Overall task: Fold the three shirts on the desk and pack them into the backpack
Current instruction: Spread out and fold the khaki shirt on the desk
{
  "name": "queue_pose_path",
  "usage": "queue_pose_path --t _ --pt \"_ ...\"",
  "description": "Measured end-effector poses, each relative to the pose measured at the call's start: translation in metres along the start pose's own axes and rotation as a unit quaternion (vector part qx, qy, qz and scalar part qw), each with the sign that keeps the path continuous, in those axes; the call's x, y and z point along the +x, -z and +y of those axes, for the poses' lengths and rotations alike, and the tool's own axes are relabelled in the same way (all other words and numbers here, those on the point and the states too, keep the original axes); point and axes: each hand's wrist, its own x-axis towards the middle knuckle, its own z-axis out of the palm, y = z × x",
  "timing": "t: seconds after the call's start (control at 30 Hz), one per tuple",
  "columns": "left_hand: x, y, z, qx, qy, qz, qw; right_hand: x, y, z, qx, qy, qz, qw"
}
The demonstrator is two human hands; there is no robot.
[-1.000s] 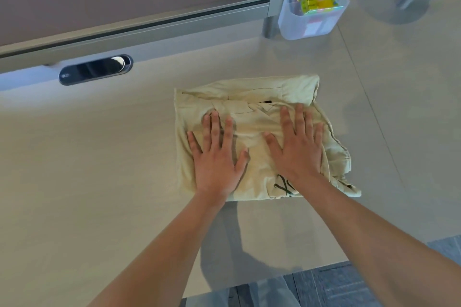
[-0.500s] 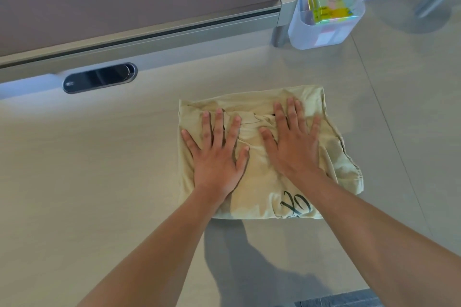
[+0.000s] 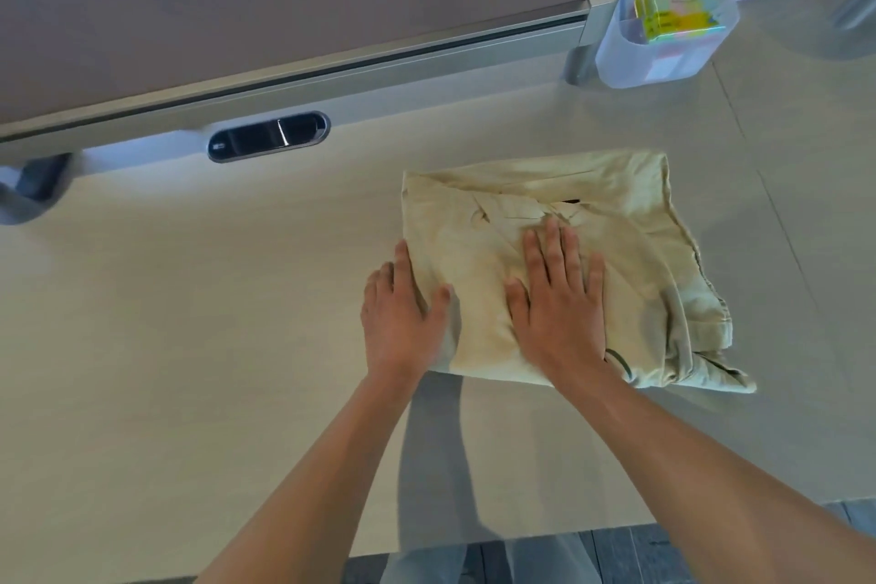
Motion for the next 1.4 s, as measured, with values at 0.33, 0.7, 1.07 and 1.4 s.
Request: queue_pose_path --t 0.33,0.7,1.07,1.4 --pt "0.009 0.003 0.009 -0.214 0.031 -0.032 0.976 0.001 -0.004 -0.003 0.004 -0.028 -0.009 1.000" --pt "0.011 0.017 0.017 -0.335 0.050 -0.096 0.936 -0.003 -0.004 -0.006 -0.015 -0.084 -0.002 0.996" --pt "-0.019 0.029 0.063 -0.220 0.014 -0.070 0.973 0.000 0.015 0.024 0.065 -0.014 -0.093 0.993" --pt "-0.067 0.012 0.185 0.053 -0.094 -0.024 0.994 -0.065 0.072 0.124 0.142 -0.050 -0.049 0.987"
